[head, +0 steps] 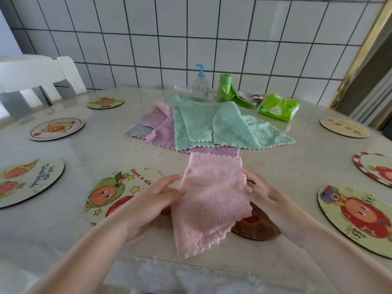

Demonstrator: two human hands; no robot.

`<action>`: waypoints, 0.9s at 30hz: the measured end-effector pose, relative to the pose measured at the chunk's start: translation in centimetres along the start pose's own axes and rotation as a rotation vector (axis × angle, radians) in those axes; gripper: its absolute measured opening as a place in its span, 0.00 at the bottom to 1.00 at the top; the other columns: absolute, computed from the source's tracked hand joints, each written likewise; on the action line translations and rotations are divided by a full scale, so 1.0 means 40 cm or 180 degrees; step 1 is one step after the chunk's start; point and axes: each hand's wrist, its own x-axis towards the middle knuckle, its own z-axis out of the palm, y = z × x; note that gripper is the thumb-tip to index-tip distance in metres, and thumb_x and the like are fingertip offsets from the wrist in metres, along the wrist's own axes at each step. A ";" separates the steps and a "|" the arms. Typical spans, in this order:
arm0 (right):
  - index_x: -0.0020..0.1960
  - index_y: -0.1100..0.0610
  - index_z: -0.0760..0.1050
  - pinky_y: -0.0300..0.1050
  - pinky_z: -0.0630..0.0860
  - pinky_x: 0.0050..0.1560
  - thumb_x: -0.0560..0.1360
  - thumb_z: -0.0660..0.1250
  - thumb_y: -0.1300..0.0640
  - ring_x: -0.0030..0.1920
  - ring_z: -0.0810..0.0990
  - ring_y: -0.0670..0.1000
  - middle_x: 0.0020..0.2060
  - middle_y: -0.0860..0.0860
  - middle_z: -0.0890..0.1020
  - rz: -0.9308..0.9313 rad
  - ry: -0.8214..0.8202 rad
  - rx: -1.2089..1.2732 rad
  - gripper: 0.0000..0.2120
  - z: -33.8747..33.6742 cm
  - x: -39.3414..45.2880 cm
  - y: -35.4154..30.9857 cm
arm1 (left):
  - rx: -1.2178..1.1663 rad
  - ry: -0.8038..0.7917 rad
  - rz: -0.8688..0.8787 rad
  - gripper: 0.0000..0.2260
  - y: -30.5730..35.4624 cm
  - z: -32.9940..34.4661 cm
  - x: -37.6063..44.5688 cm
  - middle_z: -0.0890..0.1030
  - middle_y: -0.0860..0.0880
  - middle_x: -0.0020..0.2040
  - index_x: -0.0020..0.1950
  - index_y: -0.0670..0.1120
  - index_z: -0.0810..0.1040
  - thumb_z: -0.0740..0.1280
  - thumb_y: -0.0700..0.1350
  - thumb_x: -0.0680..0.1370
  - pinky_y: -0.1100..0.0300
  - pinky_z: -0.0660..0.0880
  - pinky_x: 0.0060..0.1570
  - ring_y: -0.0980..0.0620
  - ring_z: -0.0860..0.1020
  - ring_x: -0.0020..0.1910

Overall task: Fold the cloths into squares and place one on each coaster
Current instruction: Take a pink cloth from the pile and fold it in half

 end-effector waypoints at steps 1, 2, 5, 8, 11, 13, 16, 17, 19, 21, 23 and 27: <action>0.68 0.34 0.60 0.35 0.65 0.62 0.64 0.61 0.28 0.55 0.70 0.25 0.55 0.30 0.76 -0.0018 -0.0067 -0.0003 0.34 -0.005 -0.011 0.003 | -0.0078 -0.0089 -0.0054 0.15 -0.003 -0.003 -0.017 0.82 0.47 0.55 0.64 0.57 0.73 0.64 0.45 0.77 0.48 0.77 0.53 0.46 0.81 0.53; 0.67 0.33 0.61 0.35 0.67 0.61 0.63 0.62 0.26 0.54 0.73 0.27 0.52 0.31 0.78 -0.0064 -0.0135 -0.0042 0.34 -0.007 -0.020 0.002 | -0.0159 -0.0186 -0.0079 0.14 -0.004 -0.003 -0.032 0.82 0.45 0.55 0.63 0.56 0.74 0.64 0.44 0.78 0.47 0.78 0.49 0.43 0.81 0.52; 0.66 0.31 0.61 0.37 0.71 0.60 0.62 0.66 0.29 0.56 0.76 0.39 0.57 0.42 0.79 -0.0278 -0.0335 -0.0324 0.35 -0.002 -0.042 0.005 | -0.0284 -0.0300 -0.0090 0.13 -0.004 0.002 -0.058 0.82 0.43 0.53 0.60 0.52 0.78 0.63 0.41 0.78 0.50 0.79 0.44 0.41 0.81 0.51; 0.66 0.30 0.58 0.20 0.57 0.60 0.68 0.66 0.36 0.65 0.60 0.27 0.62 0.22 0.64 -0.0651 -0.0260 -0.0831 0.30 0.015 -0.059 -0.010 | -0.0191 -0.0311 0.0010 0.13 -0.006 0.011 -0.067 0.83 0.45 0.51 0.59 0.50 0.79 0.63 0.39 0.76 0.56 0.79 0.44 0.46 0.82 0.50; 0.65 0.28 0.60 0.22 0.58 0.62 0.69 0.65 0.43 0.64 0.61 0.26 0.63 0.21 0.62 -0.0748 0.0000 -0.0883 0.28 0.025 -0.069 -0.017 | -0.0032 -0.0268 0.0106 0.13 -0.007 0.017 -0.070 0.84 0.46 0.48 0.57 0.51 0.80 0.63 0.38 0.77 0.60 0.78 0.43 0.51 0.82 0.44; 0.65 0.30 0.64 0.30 0.65 0.60 0.69 0.64 0.43 0.58 0.68 0.28 0.61 0.23 0.68 -0.0672 0.0120 -0.0801 0.25 0.027 -0.080 -0.015 | -0.0011 -0.0259 0.0039 0.12 -0.005 0.020 -0.077 0.83 0.48 0.42 0.55 0.53 0.81 0.63 0.39 0.77 0.63 0.77 0.35 0.55 0.80 0.37; 0.61 0.34 0.70 0.25 0.67 0.49 0.74 0.65 0.51 0.49 0.73 0.28 0.49 0.19 0.72 -0.0583 0.0078 -0.0903 0.18 0.031 -0.109 -0.011 | 0.0240 -0.0318 -0.0076 0.12 -0.011 0.019 -0.098 0.81 0.49 0.36 0.56 0.56 0.80 0.62 0.42 0.78 0.63 0.76 0.30 0.55 0.79 0.32; 0.59 0.36 0.71 0.25 0.69 0.42 0.75 0.65 0.54 0.41 0.75 0.30 0.41 0.20 0.74 -0.0515 -0.0011 -0.0878 0.18 0.033 -0.119 -0.004 | 0.0453 -0.0345 -0.0024 0.13 -0.016 0.016 -0.106 0.81 0.50 0.36 0.57 0.57 0.79 0.61 0.42 0.79 0.61 0.77 0.31 0.53 0.79 0.32; 0.57 0.35 0.73 0.28 0.70 0.35 0.76 0.64 0.56 0.31 0.74 0.38 0.31 0.30 0.76 -0.0330 -0.0198 -0.0785 0.17 0.035 -0.141 0.007 | 0.1085 -0.0406 0.0238 0.17 -0.026 0.012 -0.123 0.82 0.53 0.37 0.59 0.60 0.75 0.59 0.38 0.80 0.58 0.79 0.34 0.52 0.81 0.34; 0.56 0.34 0.74 0.34 0.74 0.36 0.77 0.64 0.56 0.31 0.76 0.40 0.31 0.39 0.78 -0.0214 -0.0246 -0.0683 0.17 0.033 -0.159 0.017 | 0.2007 -0.0380 0.0628 0.21 -0.040 0.008 -0.138 0.80 0.57 0.42 0.61 0.64 0.71 0.58 0.37 0.79 0.63 0.77 0.40 0.58 0.79 0.40; 0.58 0.34 0.73 0.37 0.76 0.39 0.77 0.64 0.56 0.33 0.78 0.41 0.38 0.40 0.81 -0.0163 -0.0311 -0.0696 0.17 0.028 -0.174 0.017 | 0.2983 -0.0127 0.1274 0.21 -0.056 0.003 -0.143 0.74 0.63 0.46 0.63 0.64 0.70 0.61 0.39 0.78 0.73 0.70 0.45 0.67 0.74 0.47; 0.61 0.31 0.68 0.37 0.68 0.29 0.78 0.61 0.56 0.28 0.72 0.43 0.35 0.42 0.81 -0.0459 -0.0451 -0.1525 0.21 0.021 -0.199 0.018 | 0.3810 0.0075 0.2181 0.19 -0.089 -0.019 -0.141 0.69 0.60 0.48 0.64 0.59 0.74 0.67 0.43 0.75 0.70 0.67 0.44 0.65 0.68 0.47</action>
